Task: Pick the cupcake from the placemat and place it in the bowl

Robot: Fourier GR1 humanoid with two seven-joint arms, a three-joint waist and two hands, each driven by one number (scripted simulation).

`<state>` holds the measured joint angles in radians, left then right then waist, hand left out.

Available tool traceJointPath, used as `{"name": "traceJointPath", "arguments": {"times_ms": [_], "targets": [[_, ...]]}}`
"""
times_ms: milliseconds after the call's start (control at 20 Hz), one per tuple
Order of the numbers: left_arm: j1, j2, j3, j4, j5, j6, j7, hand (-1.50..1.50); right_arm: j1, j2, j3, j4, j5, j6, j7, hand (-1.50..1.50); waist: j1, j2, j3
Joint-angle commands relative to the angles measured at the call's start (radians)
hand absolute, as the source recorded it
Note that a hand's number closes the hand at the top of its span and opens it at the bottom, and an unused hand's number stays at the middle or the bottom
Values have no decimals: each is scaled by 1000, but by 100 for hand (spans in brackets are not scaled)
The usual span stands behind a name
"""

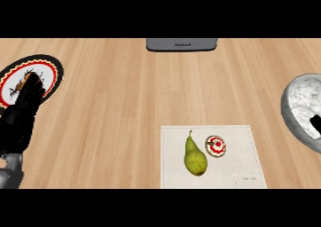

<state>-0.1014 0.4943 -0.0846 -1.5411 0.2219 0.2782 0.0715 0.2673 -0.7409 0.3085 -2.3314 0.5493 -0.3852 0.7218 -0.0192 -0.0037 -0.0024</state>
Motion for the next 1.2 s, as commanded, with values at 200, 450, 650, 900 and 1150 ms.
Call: {"name": "traceJointPath", "arguments": {"times_ms": [200,450,650,900,1150], "targets": [[-36,-30,-9,15,-10,-30,2,0,-346,-64,-42,1,-174,361,330,-150,50,12,-2],[-91,-26,5,22,-27,-15,47,0,-465,-45,43,82,-284,515,444,-150,46,8,0],[-77,-26,4,25,-26,-44,28,0,-589,27,115,228,-350,578,498,-150,58,9,0],[-83,-43,3,0,-44,-30,59,0,-611,85,166,374,-402,612,428,-150,41,6,2],[-88,-71,-10,12,-69,-8,60,0,-617,60,204,420,-510,691,485,-150,31,5,1]]}}
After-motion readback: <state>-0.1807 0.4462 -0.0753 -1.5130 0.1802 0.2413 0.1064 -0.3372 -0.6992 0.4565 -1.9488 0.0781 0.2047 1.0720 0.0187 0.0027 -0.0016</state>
